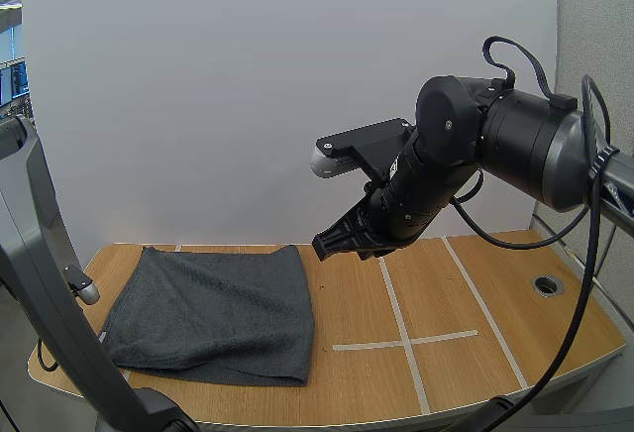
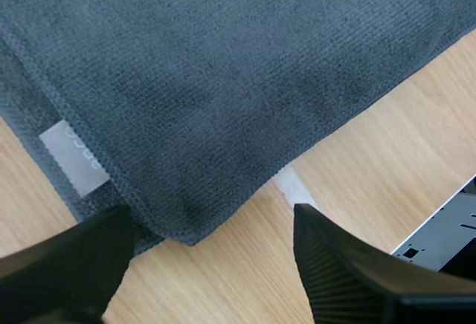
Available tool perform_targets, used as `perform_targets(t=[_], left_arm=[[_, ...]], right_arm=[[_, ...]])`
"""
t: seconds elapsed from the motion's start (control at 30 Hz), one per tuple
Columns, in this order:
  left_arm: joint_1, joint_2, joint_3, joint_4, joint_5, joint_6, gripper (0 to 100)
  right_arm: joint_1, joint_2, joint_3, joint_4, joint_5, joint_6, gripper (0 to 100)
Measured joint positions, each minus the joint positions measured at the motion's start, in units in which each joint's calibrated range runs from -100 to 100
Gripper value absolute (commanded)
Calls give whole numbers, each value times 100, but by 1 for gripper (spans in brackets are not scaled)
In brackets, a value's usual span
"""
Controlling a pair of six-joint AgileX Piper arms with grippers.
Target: Fold the towel
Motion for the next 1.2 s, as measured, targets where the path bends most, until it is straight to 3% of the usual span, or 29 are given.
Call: perform_targets(t=[0.1, 0.2, 0.33, 0.53, 0.67, 1.2], left_arm=[[0, 12, 0, -5, -34, 0, 58], [0, 12, 0, -15, -34, 0, 40], [0, 12, 0, -30, -56, -9, 26], [0, 12, 0, -30, -56, -9, 22], [0, 12, 0, -30, -56, -9, 0], [0, -104, -357, -34, 111, -45, 0]], right_arm=[[0, 0, 0, 0, 34, 0, 0], [0, 0, 0, 0, 31, 0, 0], [0, 0, 0, 0, 31, 0, 0], [0, 0, 0, 0, 31, 0, 0], [0, 0, 0, 0, 31, 0, 0], [0, -252, 0, 0, 162, 0, 0]])
